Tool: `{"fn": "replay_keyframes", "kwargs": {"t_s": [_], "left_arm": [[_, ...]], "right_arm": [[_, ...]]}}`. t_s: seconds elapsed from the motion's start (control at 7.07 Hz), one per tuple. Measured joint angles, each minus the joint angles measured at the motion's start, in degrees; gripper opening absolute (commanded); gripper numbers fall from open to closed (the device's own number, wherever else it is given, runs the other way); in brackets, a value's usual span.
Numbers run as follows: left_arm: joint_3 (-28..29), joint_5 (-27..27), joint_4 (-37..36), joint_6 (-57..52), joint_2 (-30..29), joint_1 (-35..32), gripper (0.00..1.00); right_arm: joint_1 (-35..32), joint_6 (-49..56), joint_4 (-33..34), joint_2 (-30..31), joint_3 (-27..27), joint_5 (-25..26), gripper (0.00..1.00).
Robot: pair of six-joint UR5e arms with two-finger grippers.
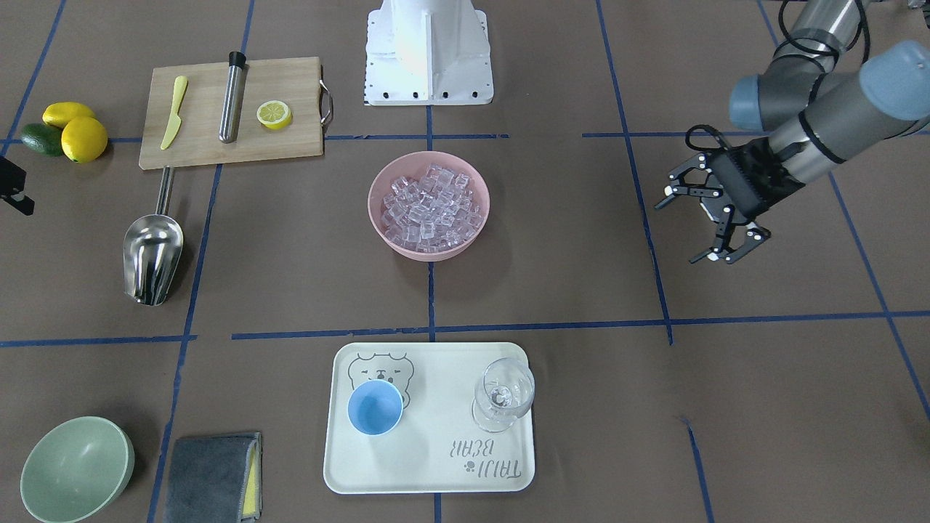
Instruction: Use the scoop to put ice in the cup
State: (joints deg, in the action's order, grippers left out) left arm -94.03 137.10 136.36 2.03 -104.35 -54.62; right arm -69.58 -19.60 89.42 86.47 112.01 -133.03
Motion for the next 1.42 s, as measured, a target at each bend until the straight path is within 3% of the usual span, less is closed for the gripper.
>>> {"fn": "replay_keyframes", "kwargs": {"t_s": [0.42, 0.85, 1.42], "left_arm": [[5.8, -7.0, 12.9, 0.2, -1.2, 10.7, 1.00], [8.4, -13.3, 16.6, 2.0, -5.6, 19.2, 0.99], [10.1, -20.0, 20.0, 7.2, -10.7, 25.6, 0.99]], "right_arm": [[7.2, -8.9, -5.1, 0.3, 0.2, 2.3, 1.00], [11.6, -18.3, -11.0, 2.0, 0.5, 3.5, 1.00], [15.2, -24.4, -11.9, 2.2, 1.6, 7.6, 1.00]]}}
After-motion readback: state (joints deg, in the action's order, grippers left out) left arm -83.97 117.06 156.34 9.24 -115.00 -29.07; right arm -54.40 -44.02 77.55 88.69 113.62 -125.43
